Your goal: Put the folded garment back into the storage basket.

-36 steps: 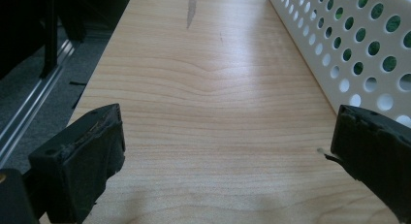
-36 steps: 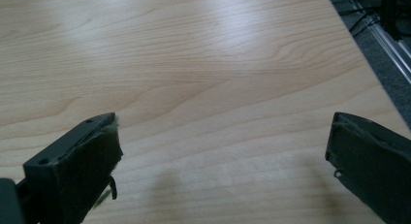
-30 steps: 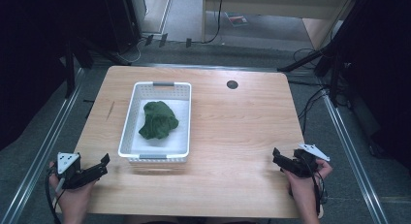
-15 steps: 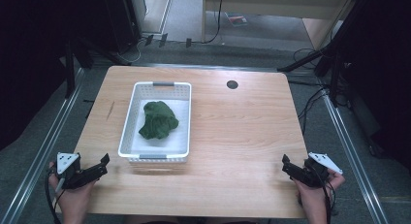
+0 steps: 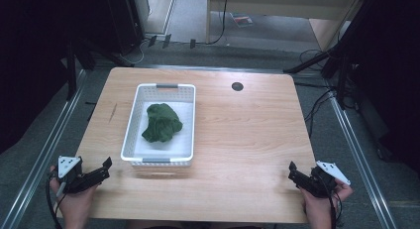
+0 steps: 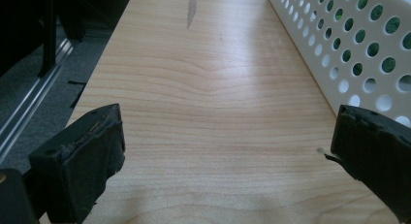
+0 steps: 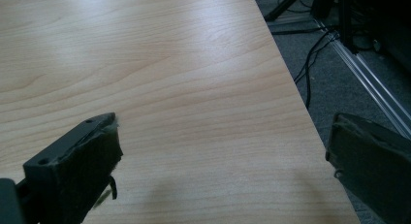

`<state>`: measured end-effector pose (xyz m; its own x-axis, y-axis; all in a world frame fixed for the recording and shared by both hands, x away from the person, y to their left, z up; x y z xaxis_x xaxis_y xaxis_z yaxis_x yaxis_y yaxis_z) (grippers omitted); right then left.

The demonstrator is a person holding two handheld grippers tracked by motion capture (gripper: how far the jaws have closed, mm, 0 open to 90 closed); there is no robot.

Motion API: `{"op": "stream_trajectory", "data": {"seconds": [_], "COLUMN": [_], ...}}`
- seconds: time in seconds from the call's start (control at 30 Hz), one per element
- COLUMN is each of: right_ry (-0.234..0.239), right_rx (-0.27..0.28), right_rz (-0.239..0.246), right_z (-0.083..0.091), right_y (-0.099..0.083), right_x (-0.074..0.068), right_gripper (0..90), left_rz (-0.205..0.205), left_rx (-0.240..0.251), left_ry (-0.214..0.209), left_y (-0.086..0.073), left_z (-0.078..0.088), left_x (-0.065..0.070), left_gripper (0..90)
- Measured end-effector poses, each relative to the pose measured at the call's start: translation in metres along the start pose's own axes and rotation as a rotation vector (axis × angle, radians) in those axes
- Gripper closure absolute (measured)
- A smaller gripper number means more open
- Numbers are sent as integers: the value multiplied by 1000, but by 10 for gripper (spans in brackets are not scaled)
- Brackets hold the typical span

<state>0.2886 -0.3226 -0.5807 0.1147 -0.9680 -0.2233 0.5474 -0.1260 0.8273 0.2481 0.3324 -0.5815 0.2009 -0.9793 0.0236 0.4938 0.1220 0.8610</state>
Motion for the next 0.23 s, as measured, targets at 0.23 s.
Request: {"op": "stream_trajectory", "data": {"seconds": [0.23], "right_ry": [48], "right_rx": [37], "right_rz": [-33], "right_z": [3], "right_y": [2], "right_x": [2], "right_gripper": [0], "left_rz": [4], "left_rx": [0], "left_ry": [1], "left_y": [0], "left_z": [-1], "left_x": [0], "left_gripper": [0]}}
Point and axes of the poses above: each handheld gripper's, and its own axes: z roughly backward along the jaws, y roughly out of its top, x roughly to its right, the point moved 6 cm from there along -z, roughly forward along the jaws, and after that the axes turned 12 degrees about y, right-handed, at the moved point
